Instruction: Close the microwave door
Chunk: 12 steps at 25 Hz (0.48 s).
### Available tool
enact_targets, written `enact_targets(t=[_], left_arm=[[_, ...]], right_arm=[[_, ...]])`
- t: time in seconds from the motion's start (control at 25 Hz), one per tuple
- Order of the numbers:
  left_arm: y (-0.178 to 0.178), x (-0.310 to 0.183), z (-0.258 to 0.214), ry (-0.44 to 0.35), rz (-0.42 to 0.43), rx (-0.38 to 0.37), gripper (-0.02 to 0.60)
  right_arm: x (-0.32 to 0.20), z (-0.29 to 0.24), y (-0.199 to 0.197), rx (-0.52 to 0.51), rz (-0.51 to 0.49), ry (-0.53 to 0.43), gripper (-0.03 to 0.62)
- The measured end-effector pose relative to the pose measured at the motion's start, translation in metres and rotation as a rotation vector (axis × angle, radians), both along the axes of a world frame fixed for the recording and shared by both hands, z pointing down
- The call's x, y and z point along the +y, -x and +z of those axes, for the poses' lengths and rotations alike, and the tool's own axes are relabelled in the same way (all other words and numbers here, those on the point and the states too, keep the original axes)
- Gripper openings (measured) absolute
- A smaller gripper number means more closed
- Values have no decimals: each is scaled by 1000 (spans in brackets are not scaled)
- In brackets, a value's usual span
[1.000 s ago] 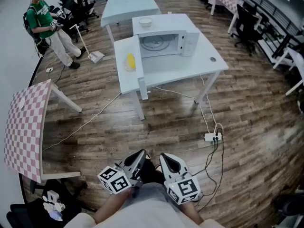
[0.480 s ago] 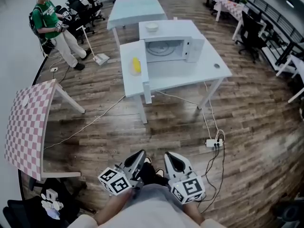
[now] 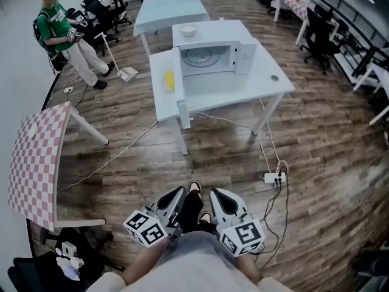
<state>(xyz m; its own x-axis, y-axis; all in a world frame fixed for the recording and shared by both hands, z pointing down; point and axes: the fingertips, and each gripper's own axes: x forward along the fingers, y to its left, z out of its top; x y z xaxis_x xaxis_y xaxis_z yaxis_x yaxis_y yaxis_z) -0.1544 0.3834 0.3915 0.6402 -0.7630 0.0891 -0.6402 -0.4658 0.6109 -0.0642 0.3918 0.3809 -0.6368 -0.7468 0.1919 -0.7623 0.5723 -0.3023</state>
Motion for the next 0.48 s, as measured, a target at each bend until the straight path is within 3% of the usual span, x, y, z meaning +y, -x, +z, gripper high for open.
enact_targets(t=[0.28,0.48], left_arm=[[-1,-11,-1,-21,13,-26,14],[-5,-26,4,-23,10,-4,14]], right_arm=[[-5,-4,7,-14,-13,-11,23],[-16,-2,1,-12,-5,-17,23]])
